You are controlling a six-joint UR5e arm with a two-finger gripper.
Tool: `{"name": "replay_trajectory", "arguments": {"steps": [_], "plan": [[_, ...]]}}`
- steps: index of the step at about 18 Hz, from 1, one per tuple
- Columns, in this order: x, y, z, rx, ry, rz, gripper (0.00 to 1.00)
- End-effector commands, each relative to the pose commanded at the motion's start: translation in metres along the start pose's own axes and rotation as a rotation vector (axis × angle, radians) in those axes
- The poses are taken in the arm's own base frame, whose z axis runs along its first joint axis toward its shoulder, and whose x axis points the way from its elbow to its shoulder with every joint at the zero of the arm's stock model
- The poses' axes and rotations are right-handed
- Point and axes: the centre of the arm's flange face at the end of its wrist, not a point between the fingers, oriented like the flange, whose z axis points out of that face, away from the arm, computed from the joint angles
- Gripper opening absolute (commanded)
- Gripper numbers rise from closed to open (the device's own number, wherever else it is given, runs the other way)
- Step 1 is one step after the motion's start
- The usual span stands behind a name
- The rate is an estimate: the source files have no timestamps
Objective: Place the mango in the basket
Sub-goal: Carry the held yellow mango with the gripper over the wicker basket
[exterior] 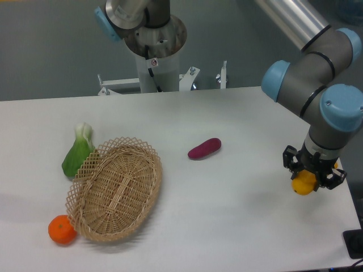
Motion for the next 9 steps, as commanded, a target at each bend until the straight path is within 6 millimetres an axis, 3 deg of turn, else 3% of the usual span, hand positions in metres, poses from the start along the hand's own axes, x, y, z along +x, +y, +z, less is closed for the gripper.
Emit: {"name": "replay_trajectory", "arguments": {"steps": [9], "plan": [[0.017, -0.035, 0.000, 0.014, 0.003, -0.039, 0.40]]}}
